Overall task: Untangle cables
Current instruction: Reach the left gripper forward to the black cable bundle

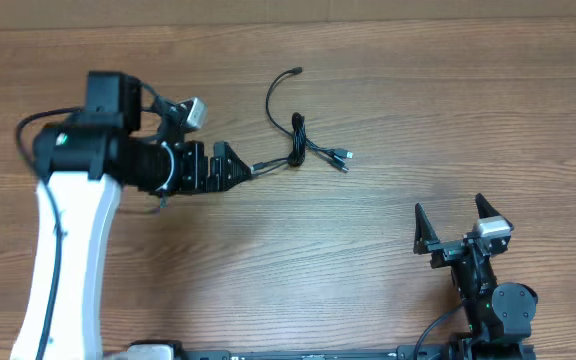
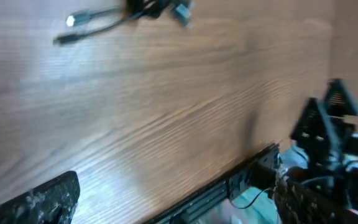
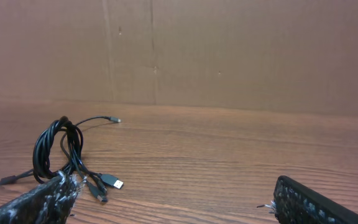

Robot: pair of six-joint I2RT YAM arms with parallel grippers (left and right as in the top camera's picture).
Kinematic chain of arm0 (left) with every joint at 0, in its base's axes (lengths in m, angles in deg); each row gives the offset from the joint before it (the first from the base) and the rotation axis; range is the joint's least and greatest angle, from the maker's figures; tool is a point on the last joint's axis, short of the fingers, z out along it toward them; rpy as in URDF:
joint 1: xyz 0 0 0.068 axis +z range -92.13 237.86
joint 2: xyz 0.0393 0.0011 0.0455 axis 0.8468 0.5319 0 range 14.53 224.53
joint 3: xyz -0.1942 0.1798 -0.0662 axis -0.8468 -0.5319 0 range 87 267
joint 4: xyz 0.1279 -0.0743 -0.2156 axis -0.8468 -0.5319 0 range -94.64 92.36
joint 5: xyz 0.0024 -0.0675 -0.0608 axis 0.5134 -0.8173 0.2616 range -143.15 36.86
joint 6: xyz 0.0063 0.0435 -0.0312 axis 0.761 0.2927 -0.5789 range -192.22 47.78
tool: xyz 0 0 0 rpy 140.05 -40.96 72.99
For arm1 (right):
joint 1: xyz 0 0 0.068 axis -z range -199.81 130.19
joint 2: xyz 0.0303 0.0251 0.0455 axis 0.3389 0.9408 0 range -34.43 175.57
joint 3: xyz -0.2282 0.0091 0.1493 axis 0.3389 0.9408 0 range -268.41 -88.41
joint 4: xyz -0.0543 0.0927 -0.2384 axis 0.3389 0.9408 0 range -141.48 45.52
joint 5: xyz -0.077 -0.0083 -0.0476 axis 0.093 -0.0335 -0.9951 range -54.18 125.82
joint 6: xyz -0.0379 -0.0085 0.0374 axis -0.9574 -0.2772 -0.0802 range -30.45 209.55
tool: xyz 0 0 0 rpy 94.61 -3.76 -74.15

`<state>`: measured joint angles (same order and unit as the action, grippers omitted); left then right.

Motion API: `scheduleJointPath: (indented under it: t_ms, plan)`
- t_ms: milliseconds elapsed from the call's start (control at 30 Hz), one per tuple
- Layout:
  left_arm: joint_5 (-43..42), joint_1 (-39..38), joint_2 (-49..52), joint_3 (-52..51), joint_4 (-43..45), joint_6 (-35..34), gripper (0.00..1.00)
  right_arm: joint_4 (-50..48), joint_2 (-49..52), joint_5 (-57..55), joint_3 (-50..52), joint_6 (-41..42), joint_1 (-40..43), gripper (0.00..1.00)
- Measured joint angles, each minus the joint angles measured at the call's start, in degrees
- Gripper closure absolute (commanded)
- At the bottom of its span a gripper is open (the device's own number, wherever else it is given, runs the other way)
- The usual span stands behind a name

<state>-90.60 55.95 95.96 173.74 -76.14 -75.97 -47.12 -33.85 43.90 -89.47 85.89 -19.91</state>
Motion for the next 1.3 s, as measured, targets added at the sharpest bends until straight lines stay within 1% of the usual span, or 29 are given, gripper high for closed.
scheduleJointPath:
  t_ms: [33, 100, 167, 267, 300, 333, 367, 500, 533, 567, 600, 633, 667, 700, 733, 767, 800, 833, 933, 967, 1000, 1033, 1067, 1133, 1200, 1267, 1300]
  plan:
    - [1.8, 0.0, 5.5, 0.0, -0.5, -0.3, 0.0, 0.0, 0.0, 0.0, 0.0, 0.0, 0.0, 0.0]
    - [3.3, -0.9, 8.8, 0.0, -0.1, -0.4, 0.0, 0.0, 0.0, 0.0, 0.0, 0.0, 0.0, 0.0]
    - [4.8, -3.5, 13.5, 0.0, 0.6, -0.4, 0.0, 0.0, 0.0, 0.0, 0.0, 0.0, 0.0, 0.0]
    - [5.6, -7.1, 17.9, 0.0, 3.9, -0.4, 0.0, 0.0, 0.0, 0.0, 0.0, 0.0, 0.0, 0.0]
    - [5.5, -8.4, 19.5, 0.0, 6.2, -0.5, 0.04, 0.0, 0.0, 0.0, 0.0, 0.0, 0.0, 0.0]
    - [5.1, -10.3, 22.1, 0.0, 9.8, -0.8, 0.6, 0.0, 0.0, 0.0, 0.0, 0.0, 0.0, 0.0]
    - [4.9, -11.1, 23.3, 0.0, 10.4, -1.0, 0.96, 0.0, 0.0, 0.0, 0.0, 0.0, 0.0, 0.0]
    - [2.9, -13.5, 27.7, -0.2, 21.4, -6.2, 0.95, 0.0, 0.0, 0.0, 0.0, 0.0, 0.0, 0.0]
    - [3.1, -14.0, 28.0, -0.3, 26.8, -8.1, 0.73, 0.1, 0.0, 0.0, 0.0, 0.0, 0.0, 0.0]
    - [4.2, -14.6, 28.1, -0.2, 32.1, -9.9, 0.49, 0.0, 0.0, 0.0, 0.0, 0.0, 0.0, 0.0]
    - [5.7, -14.9, 28.1, -0.1, 35.0, -11.5, 0.39, 0.0, 0.1, 0.0, 0.0, 0.0, 0.0, 0.0]
    - [8.0, -15.3, 28.1, -0.1, 37.6, -13.2, 0.34, 0.1, 0.0, 0.0, 0.0, 0.0, 0.0, 0.0]
    - [10.7, -15.9, 28.1, -0.1, 39.7, -14.8, 0.31, 0.0, 0.0, 0.0, 0.0, 0.0, 0.0, 0.0]
    - [14.7, -17.2, 28.1, -0.1, 41.3, -17.0, 0.31, 0.0, 0.0, 0.0, 0.0, 0.0, 0.0, 0.0]
    - [17.0, -18.3, 28.1, -0.1, 42.0, -18.3, 0.31, 0.0, 0.0, 0.0, 0.0, 0.0, 0.0, 0.0]
    - [21.2, -20.4, 28.3, -0.1, 43.5, -19.3, 0.34, 0.0, 0.0, 0.0, 0.0, 0.0, 0.0, 0.0]
    - [25.5, -22.6, 28.7, -0.1, 43.7, -20.2, 0.56, 0.0, 0.0, 0.0, 0.0, 0.0, 0.0, 0.0]
    - [28.2, -24.0, 29.2, -0.1, 43.9, -20.4, 0.65, 0.0, 0.0, 0.0, 0.0, 0.0, 0.0, 0.0]
    - [32.8, -26.8, 33.0, -0.1, 43.9, -20.8, 0.62, 0.0, 0.0, 0.0, 0.0, 0.0, 0.0, 0.0]
    - [33.5, -27.1, 34.0, -0.1, 43.8, -20.8, 0.64, 0.0, 0.0, 0.0, 0.0, 0.0, 0.0, 0.0]
    - [34.6, -27.3, 35.1, -0.1, 43.6, -20.9, 0.69, 0.0, 0.0, 0.0, 0.0, 0.0, 0.0, 0.0]
    - [36.5, -27.2, 36.6, -0.1, 43.3, -21.1, 0.87, 0.0, 0.0, 0.0, 0.0, 0.0, 0.0, 0.0]
    - [37.1, -26.9, 36.8, -0.1, 43.1, -21.3, 0.96, 0.0, 0.0, 0.0, 0.0, 0.0, 0.0, 0.0]
    - [38.1, -26.6, 36.8, -0.1, 42.7, -20.6, 0.96, 0.0, 0.0, 0.0, 0.0, 0.0, 0.0, 0.0]
    - [38.4, -26.5, 36.8, 0.4, 40.9, -17.9, 0.96, 0.0, 0.0, 0.0, 0.0, 0.0, 0.0, 0.0]
    - [38.6, -26.2, 36.8, 2.8, 34.7, -15.2, 0.96, 0.0, 0.0, 0.0, 0.0, 0.0, 0.0, 0.0]
    - [38.6, -26.1, 36.8, 3.6, 32.9, -14.4, 0.96, 0.0, 0.0, 0.0, 0.0, 0.0, 0.0, 0.0]
